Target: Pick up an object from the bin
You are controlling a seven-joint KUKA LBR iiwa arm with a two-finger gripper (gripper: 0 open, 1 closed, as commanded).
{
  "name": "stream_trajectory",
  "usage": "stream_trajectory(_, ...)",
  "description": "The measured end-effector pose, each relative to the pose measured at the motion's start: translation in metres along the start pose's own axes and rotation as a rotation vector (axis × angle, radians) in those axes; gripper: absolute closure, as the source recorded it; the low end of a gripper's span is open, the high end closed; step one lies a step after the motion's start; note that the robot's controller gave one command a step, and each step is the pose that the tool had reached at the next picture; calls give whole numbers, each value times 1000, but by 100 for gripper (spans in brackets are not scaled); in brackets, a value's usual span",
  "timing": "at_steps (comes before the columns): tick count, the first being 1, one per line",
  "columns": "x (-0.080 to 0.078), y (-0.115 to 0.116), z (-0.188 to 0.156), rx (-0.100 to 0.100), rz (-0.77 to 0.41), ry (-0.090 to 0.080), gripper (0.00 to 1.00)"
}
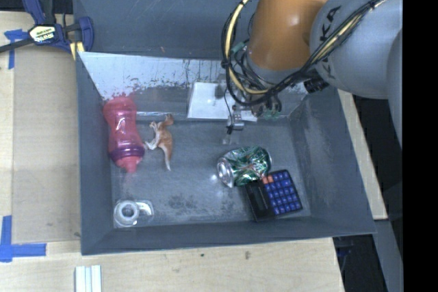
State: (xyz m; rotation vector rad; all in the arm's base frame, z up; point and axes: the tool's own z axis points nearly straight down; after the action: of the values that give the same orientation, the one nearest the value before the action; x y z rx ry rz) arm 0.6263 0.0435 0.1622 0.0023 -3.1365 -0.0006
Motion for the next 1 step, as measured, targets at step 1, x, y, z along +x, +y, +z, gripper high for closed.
stream_trajectory(1,-2,0,-5,0,1,-8,0)
